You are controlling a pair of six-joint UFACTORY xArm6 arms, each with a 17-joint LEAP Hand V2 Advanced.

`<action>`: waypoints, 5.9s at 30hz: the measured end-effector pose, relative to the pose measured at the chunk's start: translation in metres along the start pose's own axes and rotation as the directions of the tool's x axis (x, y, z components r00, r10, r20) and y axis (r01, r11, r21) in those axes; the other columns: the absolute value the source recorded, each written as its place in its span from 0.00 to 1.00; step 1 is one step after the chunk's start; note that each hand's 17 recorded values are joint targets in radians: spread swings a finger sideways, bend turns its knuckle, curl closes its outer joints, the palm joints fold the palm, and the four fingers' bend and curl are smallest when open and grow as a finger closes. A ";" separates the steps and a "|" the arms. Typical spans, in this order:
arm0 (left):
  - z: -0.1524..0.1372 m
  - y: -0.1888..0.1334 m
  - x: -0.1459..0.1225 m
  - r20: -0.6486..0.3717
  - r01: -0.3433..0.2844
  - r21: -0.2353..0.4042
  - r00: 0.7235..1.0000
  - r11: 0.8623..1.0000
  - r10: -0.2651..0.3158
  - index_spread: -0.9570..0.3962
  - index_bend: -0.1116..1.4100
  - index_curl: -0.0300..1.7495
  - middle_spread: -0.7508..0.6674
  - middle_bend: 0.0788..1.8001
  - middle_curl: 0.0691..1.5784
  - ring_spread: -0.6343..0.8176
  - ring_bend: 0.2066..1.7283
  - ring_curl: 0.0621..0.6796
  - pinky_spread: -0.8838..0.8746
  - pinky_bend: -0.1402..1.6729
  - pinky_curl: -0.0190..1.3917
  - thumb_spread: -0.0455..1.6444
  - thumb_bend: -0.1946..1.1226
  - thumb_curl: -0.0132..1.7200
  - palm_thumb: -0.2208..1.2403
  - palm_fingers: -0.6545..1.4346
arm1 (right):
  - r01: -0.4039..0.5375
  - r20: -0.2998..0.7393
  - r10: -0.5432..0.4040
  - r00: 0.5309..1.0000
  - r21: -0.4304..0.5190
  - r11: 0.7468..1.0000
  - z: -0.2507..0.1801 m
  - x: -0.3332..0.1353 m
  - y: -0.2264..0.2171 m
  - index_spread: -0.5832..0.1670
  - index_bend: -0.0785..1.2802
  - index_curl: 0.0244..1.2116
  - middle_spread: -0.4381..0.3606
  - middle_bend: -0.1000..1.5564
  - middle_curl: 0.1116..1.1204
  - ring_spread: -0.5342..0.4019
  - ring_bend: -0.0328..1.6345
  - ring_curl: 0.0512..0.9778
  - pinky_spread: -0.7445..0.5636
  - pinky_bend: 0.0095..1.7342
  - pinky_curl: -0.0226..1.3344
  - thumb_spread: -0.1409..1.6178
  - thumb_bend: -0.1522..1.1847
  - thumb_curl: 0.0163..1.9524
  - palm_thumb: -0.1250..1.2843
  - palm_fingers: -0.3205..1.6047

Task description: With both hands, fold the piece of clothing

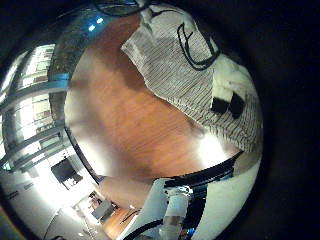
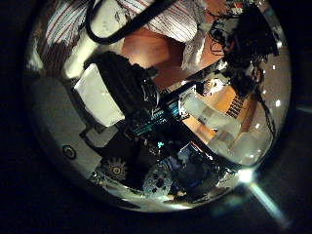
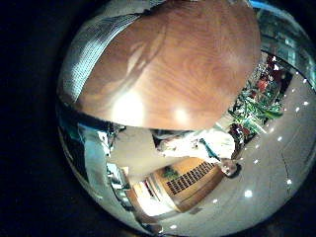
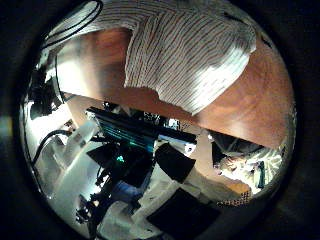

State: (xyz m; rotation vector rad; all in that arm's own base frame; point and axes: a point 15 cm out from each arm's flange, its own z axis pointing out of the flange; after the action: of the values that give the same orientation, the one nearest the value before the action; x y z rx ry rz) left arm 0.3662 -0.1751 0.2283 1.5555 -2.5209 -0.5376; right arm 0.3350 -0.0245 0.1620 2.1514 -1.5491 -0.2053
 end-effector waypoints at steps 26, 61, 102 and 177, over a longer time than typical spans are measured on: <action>-0.007 0.013 -0.026 -0.020 0.016 -0.050 1.000 0.999 -0.017 0.29 0.18 0.45 0.17 0.51 0.39 0.10 0.64 0.65 0.15 0.76 0.38 0.94 0.15 0.20 0.52 0.86 | -0.070 -0.142 0.099 0.985 0.193 0.979 -0.010 0.026 -0.020 0.23 0.73 0.53 0.22 0.71 0.72 0.31 0.80 0.59 0.38 0.78 0.40 0.72 0.12 0.22 0.74 0.78; -0.045 0.015 -0.050 -0.087 0.020 0.004 0.996 1.000 -0.020 0.29 0.14 0.53 0.19 0.47 0.44 0.12 0.69 0.74 0.18 0.77 0.45 0.89 0.09 0.16 0.35 0.66 | -0.139 0.062 0.127 0.990 0.244 0.960 -0.162 0.055 0.018 0.32 0.74 0.77 0.35 0.80 0.73 0.35 0.85 0.70 0.41 0.78 0.56 0.81 0.11 0.26 0.74 0.71; 0.055 0.009 0.051 -0.088 0.061 0.273 0.995 0.960 -0.038 0.72 0.17 0.27 0.62 0.14 0.26 0.48 0.47 0.45 0.54 0.52 0.37 0.60 0.13 0.18 0.25 0.34 | -0.133 0.092 0.118 0.989 0.175 0.976 -0.166 0.048 0.022 0.28 0.68 0.86 0.35 0.80 0.72 0.34 0.83 0.73 0.39 0.72 0.67 0.81 0.11 0.27 0.77 0.72; -0.065 0.094 -0.015 -0.121 -0.146 -0.230 0.985 0.962 0.120 0.20 0.18 0.60 0.09 0.47 0.59 0.12 0.72 0.75 0.13 0.73 0.40 0.98 0.76 0.39 0.54 0.82 | -0.083 0.115 0.063 0.991 0.174 0.981 -0.180 0.035 0.057 0.23 0.64 0.90 0.34 0.78 0.75 0.33 0.82 0.77 0.39 0.68 0.74 0.80 0.11 0.26 0.77 0.73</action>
State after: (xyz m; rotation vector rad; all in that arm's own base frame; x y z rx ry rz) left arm 0.3140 -0.1388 0.3244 1.2849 -2.3593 -0.6898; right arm 0.3679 -0.0186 0.3509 2.2468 -1.7654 -0.1680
